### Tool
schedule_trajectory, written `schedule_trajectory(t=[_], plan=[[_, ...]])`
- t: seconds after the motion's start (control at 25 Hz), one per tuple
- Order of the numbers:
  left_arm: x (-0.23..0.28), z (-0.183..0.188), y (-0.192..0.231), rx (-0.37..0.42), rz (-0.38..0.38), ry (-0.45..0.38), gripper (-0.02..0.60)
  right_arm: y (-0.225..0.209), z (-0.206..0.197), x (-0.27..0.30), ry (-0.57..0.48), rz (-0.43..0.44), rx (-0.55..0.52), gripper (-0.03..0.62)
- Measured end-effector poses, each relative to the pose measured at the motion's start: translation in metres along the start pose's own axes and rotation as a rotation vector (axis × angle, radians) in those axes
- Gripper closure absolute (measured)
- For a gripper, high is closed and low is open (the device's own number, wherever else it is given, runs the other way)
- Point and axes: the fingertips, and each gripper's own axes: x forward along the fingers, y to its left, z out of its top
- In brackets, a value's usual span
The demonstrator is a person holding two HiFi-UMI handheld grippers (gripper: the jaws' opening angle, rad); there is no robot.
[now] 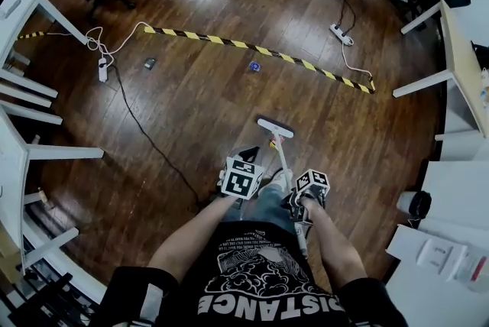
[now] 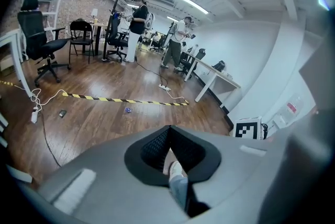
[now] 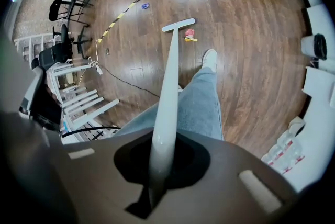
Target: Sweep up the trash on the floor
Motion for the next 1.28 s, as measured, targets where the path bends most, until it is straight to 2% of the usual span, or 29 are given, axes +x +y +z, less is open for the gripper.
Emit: schedule_trajectory(t=[0.36, 0.52, 0.64, 0.92, 1.28], plan=[[-0.028, 0.012, 0.045, -0.073, 0.075, -0.053, 0.577, 0.058, 0.029, -0.015, 0.001, -0.113, -0.226, 0.594], [-0.04, 0.012, 0.073, -0.123, 0.135, -0.076, 0.577, 0.085, 0.045, -0.014, 0.01, -0.194, -0.362, 0.594], [-0.05, 0.012, 0.094, -0.16, 0.187, -0.09, 0.577, 0.112, 0.057, -0.01, 0.03, -0.21, -0.448, 0.594], [-0.081, 0.015, 0.171, -0.263, 0.305, -0.097, 0.577, 0.195, 0.088, 0.008, 0.085, -0.247, -0.606, 0.594], [-0.094, 0.062, 0.261, -0.347, 0.407, -0.109, 0.577, 0.29, 0.139, 0.013, 0.168, -0.331, -0.755, 0.594]])
